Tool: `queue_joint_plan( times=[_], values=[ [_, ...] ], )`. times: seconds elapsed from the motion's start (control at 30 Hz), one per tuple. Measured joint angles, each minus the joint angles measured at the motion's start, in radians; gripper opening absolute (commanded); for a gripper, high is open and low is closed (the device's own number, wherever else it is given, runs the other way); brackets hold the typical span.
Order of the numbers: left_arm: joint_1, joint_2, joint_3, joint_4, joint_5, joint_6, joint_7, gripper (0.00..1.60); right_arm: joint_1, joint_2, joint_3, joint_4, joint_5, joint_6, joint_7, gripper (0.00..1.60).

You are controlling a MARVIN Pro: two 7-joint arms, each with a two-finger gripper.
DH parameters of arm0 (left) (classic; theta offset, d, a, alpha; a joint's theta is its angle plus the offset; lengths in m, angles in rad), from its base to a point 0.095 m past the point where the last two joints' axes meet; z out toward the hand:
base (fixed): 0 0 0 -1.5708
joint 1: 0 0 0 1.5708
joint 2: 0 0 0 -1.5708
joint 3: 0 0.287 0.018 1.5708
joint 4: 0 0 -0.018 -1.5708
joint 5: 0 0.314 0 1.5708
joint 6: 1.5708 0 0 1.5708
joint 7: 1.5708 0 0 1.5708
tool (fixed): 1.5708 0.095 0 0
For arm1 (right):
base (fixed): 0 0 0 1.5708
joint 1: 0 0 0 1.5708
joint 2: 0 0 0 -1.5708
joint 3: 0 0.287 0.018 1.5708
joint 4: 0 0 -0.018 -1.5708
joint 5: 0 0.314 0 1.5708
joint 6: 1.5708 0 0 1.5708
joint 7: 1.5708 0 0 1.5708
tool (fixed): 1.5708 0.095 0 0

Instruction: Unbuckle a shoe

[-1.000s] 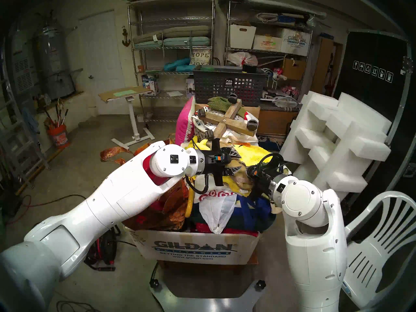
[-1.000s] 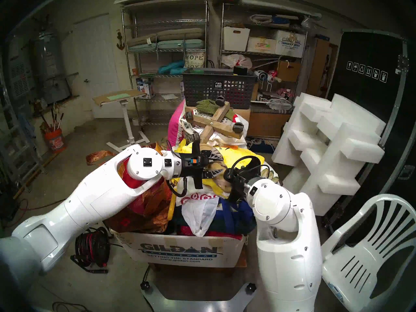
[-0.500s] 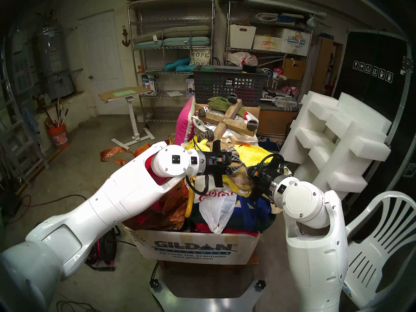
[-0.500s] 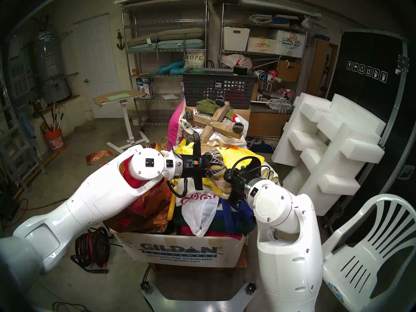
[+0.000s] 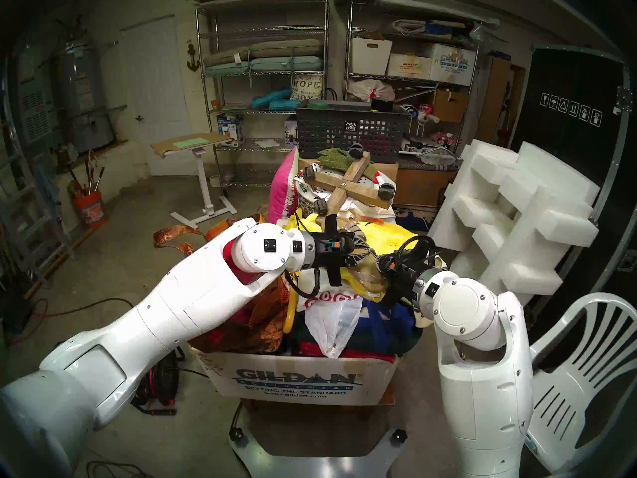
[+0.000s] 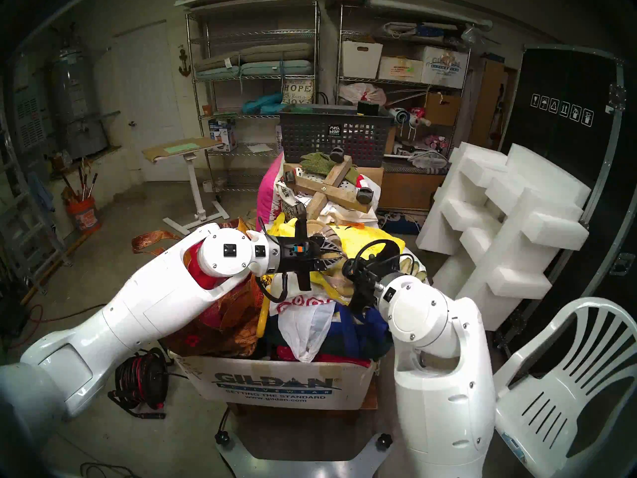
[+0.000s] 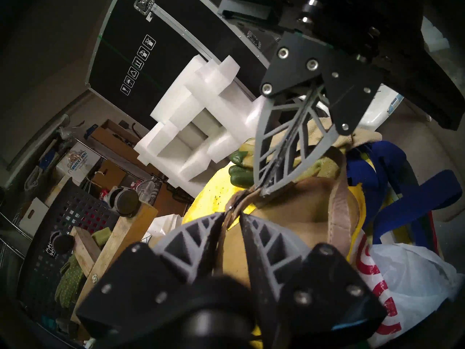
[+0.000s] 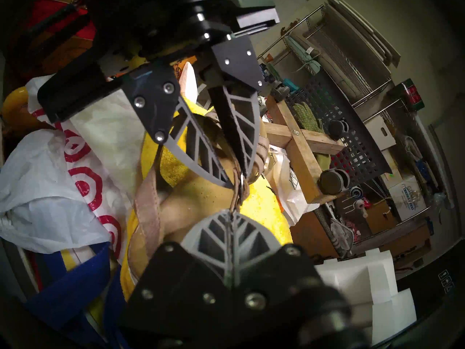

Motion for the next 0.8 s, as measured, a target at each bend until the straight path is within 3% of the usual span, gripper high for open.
queue_joint_plan(
  times=[0.53, 0.7, 0.8],
  values=[
    [0.006, 0.001, -0.006, -0.002, -0.01, -0.003, 0.008, 0.86, 0.007, -0.002, -0.005, 0.017, -0.008, 0.005, 0.0, 0.0],
    [0.007, 0.003, -0.008, -0.002, -0.018, -0.009, 0.007, 0.68, 0.013, -0.003, -0.009, 0.022, -0.015, 0.014, -0.001, 0.0],
    [0.008, 0.007, -0.009, -0.002, -0.024, -0.014, 0.004, 0.67, 0.016, -0.004, -0.012, 0.025, -0.02, 0.021, -0.001, 0.0]
  ],
)
